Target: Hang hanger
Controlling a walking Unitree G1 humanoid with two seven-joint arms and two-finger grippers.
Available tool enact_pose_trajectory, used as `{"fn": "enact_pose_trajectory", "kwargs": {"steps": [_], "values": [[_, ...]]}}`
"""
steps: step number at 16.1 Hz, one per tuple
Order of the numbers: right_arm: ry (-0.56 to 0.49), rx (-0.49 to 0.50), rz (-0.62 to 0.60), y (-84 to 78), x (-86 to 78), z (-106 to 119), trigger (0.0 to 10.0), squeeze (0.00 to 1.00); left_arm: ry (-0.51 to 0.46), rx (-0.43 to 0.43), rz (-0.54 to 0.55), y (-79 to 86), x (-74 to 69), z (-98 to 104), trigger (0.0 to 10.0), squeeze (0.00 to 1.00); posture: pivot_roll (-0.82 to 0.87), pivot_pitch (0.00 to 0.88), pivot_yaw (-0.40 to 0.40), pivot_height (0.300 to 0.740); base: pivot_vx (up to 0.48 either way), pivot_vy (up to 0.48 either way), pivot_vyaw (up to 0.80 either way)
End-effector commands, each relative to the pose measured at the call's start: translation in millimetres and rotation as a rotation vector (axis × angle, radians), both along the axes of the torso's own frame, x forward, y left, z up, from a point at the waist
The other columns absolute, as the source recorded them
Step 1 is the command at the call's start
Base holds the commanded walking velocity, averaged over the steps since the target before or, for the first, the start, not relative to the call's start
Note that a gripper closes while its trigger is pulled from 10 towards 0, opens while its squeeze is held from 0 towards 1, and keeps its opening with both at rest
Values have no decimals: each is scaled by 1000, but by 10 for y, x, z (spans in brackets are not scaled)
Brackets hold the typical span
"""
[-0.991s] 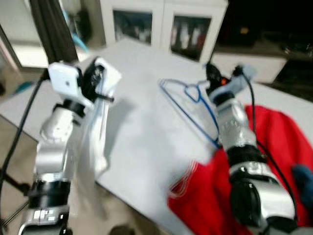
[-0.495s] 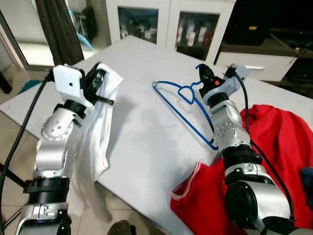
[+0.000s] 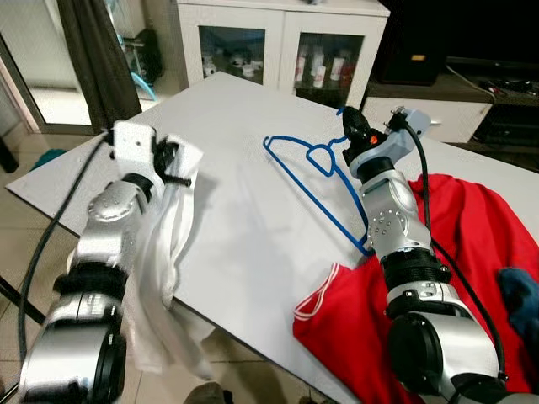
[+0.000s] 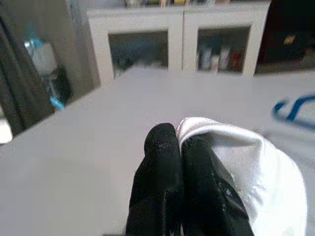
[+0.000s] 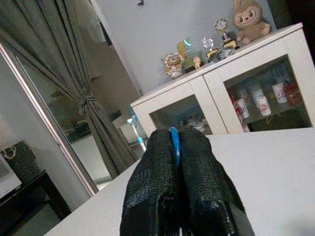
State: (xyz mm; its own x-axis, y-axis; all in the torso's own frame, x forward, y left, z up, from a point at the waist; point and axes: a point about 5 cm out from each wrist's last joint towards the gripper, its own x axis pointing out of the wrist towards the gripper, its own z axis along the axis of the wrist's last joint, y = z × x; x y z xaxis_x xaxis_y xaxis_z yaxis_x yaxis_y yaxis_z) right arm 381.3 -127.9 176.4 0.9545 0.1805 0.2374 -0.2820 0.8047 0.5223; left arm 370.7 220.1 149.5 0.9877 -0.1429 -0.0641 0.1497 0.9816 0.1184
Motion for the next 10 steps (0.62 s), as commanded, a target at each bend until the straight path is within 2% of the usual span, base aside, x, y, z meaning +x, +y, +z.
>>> {"fn": "enact_pose_trajectory", "kwargs": {"steps": [1,3,5,6,8,10], "values": [[-9,-10,-5,-32,-9,28,10000,0,15,34,-1,-9,25,-23,10000,0,74,0,-23,740,0,0,0],[-70,-12,145,89,-62,104,10000,0,52,81,-24,-27,67,-61,10000,0,53,0,-18,740,0,0,0],[-95,-55,292,184,-118,123,10000,0,-3,114,-64,-60,137,88,10000,0,44,0,-15,740,0,0,0],[-106,-67,317,194,-138,130,10000,0,-28,117,-77,-73,165,154,10000,0,44,0,-15,740,0,0,0],[-91,-122,432,233,-188,88,10000,0,-116,153,-128,-99,246,433,10000,0,42,0,-14,740,0,0,0],[-48,-186,484,232,-209,4,10000,0,-165,192,-155,-96,304,671,10000,0,43,0,-14,740,0,0,0]]}}
